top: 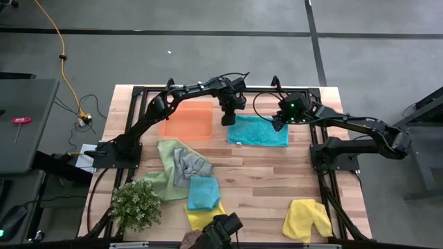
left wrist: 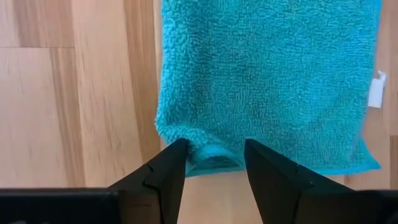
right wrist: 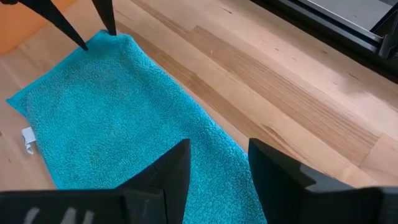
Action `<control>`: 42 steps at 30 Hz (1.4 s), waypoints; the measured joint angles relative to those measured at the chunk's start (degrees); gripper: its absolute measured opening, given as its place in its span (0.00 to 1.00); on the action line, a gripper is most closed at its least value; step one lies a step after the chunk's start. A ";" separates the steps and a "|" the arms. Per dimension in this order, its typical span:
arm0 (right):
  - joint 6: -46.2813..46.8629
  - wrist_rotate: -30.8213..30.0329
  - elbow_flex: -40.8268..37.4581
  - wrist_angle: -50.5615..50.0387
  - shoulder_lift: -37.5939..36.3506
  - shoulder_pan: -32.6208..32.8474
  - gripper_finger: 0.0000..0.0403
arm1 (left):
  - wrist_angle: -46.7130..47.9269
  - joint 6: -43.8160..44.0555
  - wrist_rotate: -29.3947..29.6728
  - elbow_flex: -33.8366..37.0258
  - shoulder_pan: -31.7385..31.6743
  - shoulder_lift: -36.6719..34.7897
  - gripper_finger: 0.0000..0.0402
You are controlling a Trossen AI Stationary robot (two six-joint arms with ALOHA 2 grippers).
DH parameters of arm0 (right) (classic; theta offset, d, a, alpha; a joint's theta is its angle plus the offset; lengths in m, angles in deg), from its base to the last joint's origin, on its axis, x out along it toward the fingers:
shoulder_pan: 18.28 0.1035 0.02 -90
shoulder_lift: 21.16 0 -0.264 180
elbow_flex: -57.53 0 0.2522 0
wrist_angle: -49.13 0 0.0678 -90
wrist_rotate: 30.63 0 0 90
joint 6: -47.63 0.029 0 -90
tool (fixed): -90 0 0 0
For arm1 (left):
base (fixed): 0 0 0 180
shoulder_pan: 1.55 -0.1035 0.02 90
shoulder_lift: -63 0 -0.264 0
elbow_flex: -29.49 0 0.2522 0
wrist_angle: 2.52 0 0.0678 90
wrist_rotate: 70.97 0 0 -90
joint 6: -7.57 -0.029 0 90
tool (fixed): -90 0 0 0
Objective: Fold microfiber towels
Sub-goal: Fold the top blue microfiber cloth
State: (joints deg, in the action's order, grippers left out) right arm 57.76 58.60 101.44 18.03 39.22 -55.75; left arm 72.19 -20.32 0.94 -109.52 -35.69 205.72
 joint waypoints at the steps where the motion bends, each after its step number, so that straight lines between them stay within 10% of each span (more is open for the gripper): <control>1: 0.02 0.00 0.00 0.00 0.00 0.00 0.38 | -0.03 0.03 -0.10 0.00 0.04 0.00 0.38; 9: 0.07 0.11 0.00 -0.23 0.00 0.00 0.38 | 0.15 0.08 -0.43 0.00 0.04 0.00 0.35; 19: 0.39 0.24 0.00 -0.44 0.00 0.02 0.38 | 1.16 -0.84 4.30 -1.05 0.52 -0.20 0.02; 42: 0.57 -0.56 0.04 -0.04 18.69 -11.11 0.38 | 2.86 1.76 6.78 -4.24 1.34 -0.22 0.00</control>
State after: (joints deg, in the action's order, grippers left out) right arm 58.33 58.04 101.49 17.99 57.90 -66.87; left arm 75.06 -18.56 7.72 -113.76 -34.35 205.50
